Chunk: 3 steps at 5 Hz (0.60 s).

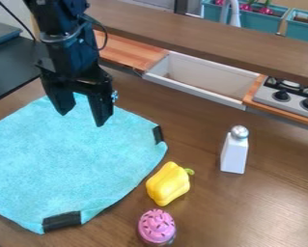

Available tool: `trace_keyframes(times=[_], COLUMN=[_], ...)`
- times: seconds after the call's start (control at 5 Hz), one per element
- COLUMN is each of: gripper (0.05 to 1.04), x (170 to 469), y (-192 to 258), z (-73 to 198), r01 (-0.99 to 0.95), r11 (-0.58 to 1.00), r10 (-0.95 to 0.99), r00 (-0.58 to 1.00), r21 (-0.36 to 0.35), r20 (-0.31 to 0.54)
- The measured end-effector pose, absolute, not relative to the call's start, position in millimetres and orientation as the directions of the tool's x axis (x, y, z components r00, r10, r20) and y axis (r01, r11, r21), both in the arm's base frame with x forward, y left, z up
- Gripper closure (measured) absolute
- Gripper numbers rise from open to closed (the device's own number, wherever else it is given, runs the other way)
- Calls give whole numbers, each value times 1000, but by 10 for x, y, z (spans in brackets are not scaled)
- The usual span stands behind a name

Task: Fold the cloth from the bottom right to the top left

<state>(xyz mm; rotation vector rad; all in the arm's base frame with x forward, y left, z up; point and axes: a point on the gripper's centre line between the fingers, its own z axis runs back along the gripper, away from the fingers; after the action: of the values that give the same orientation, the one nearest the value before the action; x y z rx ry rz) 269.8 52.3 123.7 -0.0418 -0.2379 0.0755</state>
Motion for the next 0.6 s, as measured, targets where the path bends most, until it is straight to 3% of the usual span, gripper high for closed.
trace_keyframes(times=[0.2, 0.4, 0.6], gripper=[83, 83, 83], x=[2682, 2552, 2517], y=[521, 797, 1015], z=[1175, 1135, 1099], r01=[-69, -122, -114], r11=[996, 992, 993], r10=[79, 122, 104], r00=[974, 963, 939], r21=[-52, -15, 11], r20=[213, 241, 329])
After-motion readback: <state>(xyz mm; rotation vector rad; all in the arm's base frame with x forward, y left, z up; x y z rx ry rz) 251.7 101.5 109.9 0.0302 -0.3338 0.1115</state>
